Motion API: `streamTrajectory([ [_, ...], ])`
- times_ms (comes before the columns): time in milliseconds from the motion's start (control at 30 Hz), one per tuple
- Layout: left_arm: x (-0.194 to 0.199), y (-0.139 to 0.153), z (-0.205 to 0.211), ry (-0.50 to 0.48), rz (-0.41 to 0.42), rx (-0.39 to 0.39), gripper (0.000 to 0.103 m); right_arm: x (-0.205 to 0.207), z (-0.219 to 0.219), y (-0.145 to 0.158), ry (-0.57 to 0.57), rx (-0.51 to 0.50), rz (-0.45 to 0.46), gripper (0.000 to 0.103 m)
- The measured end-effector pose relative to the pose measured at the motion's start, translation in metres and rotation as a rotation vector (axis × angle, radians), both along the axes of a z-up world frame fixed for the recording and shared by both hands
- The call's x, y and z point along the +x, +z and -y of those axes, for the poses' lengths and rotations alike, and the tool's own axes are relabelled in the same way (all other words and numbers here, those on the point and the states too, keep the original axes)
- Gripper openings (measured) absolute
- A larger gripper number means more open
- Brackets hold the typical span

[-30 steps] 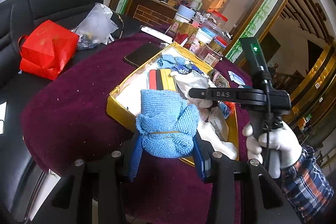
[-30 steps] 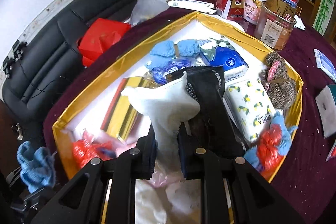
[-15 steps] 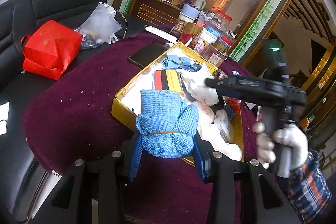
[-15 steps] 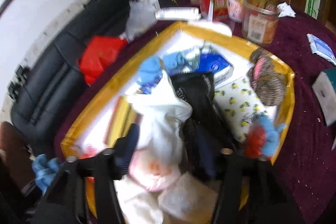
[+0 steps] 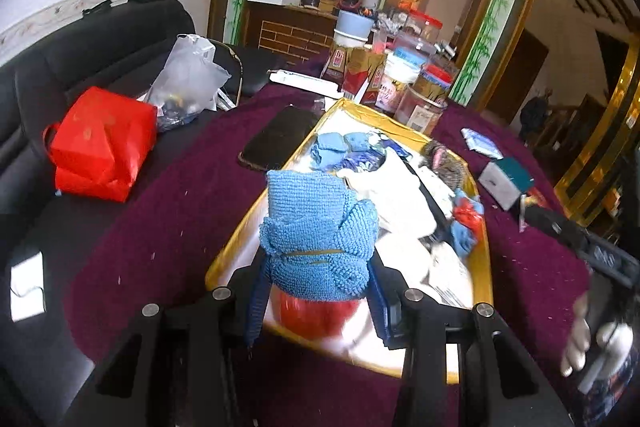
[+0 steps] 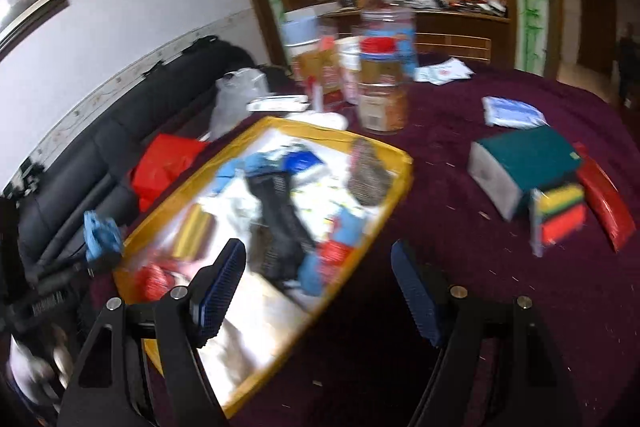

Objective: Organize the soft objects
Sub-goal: 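Lower the blue knit glove into the tray and open the left tool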

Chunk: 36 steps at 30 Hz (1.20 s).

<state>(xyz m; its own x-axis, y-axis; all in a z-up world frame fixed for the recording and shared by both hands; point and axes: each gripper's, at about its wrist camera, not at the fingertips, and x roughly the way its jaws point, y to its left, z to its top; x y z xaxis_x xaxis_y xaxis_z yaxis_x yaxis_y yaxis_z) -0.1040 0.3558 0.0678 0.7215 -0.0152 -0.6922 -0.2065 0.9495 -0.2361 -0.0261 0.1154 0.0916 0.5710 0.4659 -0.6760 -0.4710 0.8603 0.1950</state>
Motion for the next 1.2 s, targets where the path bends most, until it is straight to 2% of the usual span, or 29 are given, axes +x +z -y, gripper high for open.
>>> streamTrajectory([
  [200, 0.040, -0.019, 0.000, -0.011, -0.093, 0.005, 0.045, 0.011, 0.037, -0.026, -0.087, 0.018, -0.038, 0.075],
  [400, 0.058, -0.040, 0.001, 0.005, -0.168, 0.034, 0.046, 0.010, 0.046, -0.038, -0.106, 0.009, -0.006, 0.075],
  [567, 0.063, -0.042, -0.007, 0.037, -0.178, 0.062, 0.048, 0.009, 0.047, -0.048, -0.104, 0.004, 0.005, 0.075],
  [733, 0.069, -0.045, 0.003, 0.020, -0.180, 0.131, 0.048, 0.011, 0.048, -0.054, -0.112, 0.009, 0.002, 0.075],
  [833, 0.064, -0.044, 0.007, -0.005, -0.174, 0.135, 0.048, 0.011, 0.051, -0.056, -0.120, 0.012, -0.005, 0.075],
  [933, 0.050, -0.042, 0.011, -0.024, -0.161, 0.119, 0.047, 0.013, 0.054, -0.058, -0.127, 0.012, -0.009, 0.075],
  [1033, 0.032, -0.031, 0.017, -0.048, -0.112, 0.086, 0.047, 0.013, 0.054, -0.058, -0.127, 0.007, -0.007, 0.075],
  [1133, 0.020, -0.021, 0.031, -0.100, -0.085, 0.060, 0.047, 0.013, 0.051, -0.059, -0.122, -0.002, -0.008, 0.075],
  [1200, 0.020, -0.022, 0.044, -0.152, -0.098, 0.053, 0.047, 0.012, 0.050, -0.059, -0.120, -0.010, -0.003, 0.075],
])
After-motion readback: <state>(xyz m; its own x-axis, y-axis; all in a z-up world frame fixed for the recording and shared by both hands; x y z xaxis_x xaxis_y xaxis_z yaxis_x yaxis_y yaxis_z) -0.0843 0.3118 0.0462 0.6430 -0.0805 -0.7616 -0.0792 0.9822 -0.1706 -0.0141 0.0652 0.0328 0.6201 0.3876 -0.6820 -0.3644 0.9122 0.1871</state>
